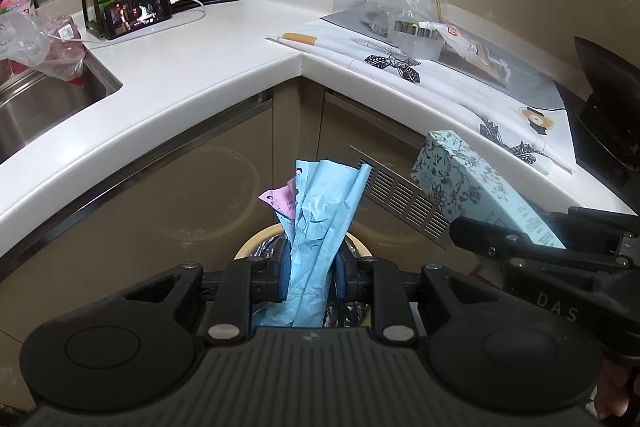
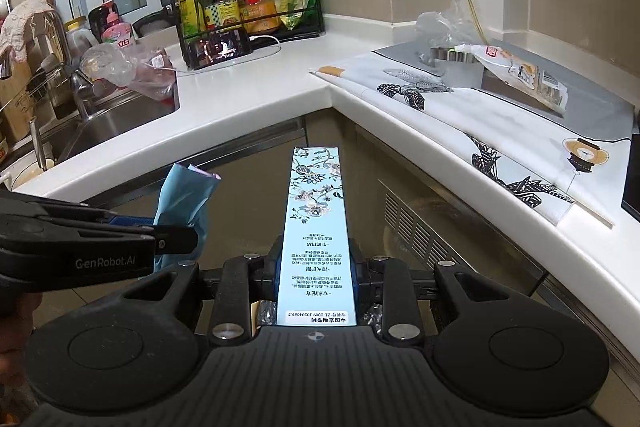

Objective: Collect trash
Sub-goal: 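Carry the glove and box down toward the trash bin with both tools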

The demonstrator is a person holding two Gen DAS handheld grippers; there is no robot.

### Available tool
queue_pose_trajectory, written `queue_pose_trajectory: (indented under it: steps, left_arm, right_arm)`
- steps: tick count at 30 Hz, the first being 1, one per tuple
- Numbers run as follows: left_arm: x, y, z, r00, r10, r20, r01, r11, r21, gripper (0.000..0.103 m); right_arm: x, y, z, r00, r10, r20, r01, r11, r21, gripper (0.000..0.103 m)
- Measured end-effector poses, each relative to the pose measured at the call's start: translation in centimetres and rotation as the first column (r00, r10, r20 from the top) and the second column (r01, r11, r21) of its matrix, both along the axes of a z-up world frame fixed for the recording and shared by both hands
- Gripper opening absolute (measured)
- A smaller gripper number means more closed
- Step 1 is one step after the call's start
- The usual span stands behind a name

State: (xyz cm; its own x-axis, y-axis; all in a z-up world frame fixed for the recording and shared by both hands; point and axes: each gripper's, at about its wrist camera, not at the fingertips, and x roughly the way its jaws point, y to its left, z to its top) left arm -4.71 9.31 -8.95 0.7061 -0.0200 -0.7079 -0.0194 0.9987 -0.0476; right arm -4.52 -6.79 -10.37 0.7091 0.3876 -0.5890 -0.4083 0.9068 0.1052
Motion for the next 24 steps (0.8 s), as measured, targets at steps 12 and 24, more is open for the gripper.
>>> queue_pose_trajectory:
  steps: [12, 24]
  left_arm:
    - [0.2, 0.5, -0.5, 1.0, 0.006, -0.011, -0.006, 1.0, -0.023, 0.024]
    - [0.5, 0.9, -0.7, 1.0, 0.014, -0.014, -0.015, 0.999, -0.035, 0.024]
  right_arm:
    - [0.2, 1.0, -0.4, 1.0, 0.019, -0.012, -0.019, 0.999, -0.031, 0.031]
    - [0.7, 1.8, -0.5, 1.0, 0.024, -0.02, -0.025, 0.998, -0.055, 0.031]
